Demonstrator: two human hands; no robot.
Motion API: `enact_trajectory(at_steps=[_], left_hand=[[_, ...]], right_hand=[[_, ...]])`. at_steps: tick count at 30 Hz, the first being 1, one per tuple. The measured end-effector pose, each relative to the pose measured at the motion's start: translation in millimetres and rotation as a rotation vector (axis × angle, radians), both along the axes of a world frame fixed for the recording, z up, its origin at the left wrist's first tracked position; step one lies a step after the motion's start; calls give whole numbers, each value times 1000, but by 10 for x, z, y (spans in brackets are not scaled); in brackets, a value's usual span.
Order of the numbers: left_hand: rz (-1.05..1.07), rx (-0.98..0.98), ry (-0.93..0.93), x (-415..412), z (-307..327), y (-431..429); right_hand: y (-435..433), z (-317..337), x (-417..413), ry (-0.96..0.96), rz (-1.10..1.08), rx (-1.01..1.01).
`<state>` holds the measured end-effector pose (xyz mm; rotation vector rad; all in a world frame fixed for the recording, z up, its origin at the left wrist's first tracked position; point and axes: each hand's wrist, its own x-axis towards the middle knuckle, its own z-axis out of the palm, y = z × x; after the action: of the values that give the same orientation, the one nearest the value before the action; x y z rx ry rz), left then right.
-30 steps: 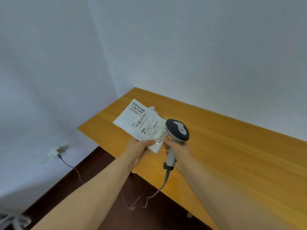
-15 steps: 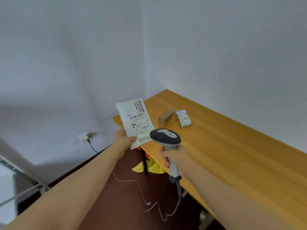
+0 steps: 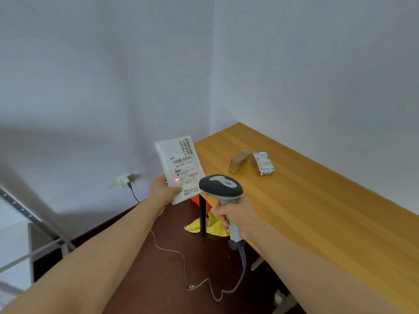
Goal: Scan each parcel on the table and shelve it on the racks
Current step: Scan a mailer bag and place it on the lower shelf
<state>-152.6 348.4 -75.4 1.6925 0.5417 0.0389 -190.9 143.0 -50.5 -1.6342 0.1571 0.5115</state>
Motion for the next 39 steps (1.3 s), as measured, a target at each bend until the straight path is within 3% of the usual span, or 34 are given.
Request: enact_trajectory(at_steps=[14, 25, 39], left_hand=[[46, 53, 26, -292, -101, 479], [189, 170, 79, -571, -180, 794], [231, 166, 69, -768, -197, 851]], right_hand=[[416, -34, -146, -12, 130, -125], [630, -90, -310, -11, 209, -104], [780, -117, -380, 37, 230, -76]])
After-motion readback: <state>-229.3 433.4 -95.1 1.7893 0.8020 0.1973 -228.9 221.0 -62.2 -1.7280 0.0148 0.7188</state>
